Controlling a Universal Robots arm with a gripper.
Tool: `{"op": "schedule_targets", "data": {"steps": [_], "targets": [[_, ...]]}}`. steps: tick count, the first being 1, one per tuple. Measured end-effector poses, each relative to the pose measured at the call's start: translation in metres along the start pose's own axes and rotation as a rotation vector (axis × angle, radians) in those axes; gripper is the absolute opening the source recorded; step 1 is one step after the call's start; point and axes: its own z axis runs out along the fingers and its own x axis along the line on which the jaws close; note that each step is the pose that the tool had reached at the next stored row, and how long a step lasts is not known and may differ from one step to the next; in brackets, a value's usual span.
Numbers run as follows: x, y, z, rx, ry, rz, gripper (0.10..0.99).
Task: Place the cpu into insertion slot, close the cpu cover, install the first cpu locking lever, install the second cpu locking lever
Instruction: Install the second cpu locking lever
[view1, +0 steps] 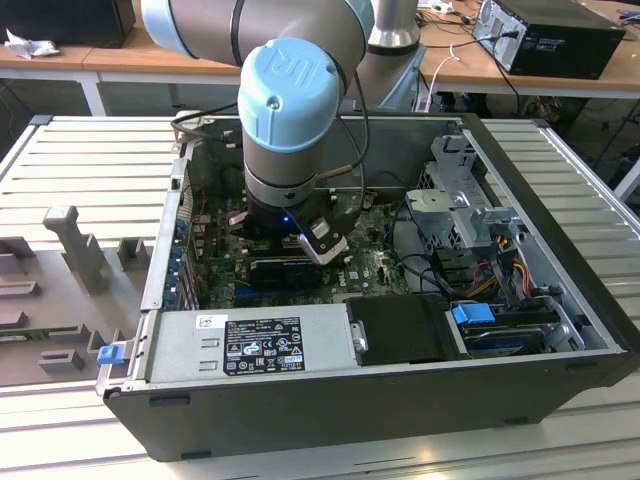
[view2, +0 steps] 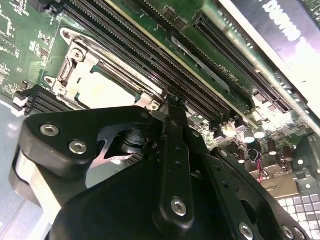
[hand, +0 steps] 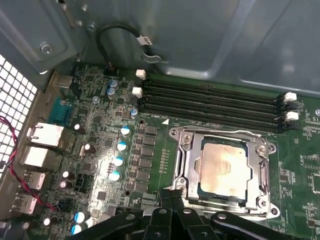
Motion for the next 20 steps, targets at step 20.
{"op": "schedule_targets", "data": {"steps": [20], "targets": [[0.0011, 0.0008, -0.0006, -0.027, -0.004, -0.001, 0.106]]}}
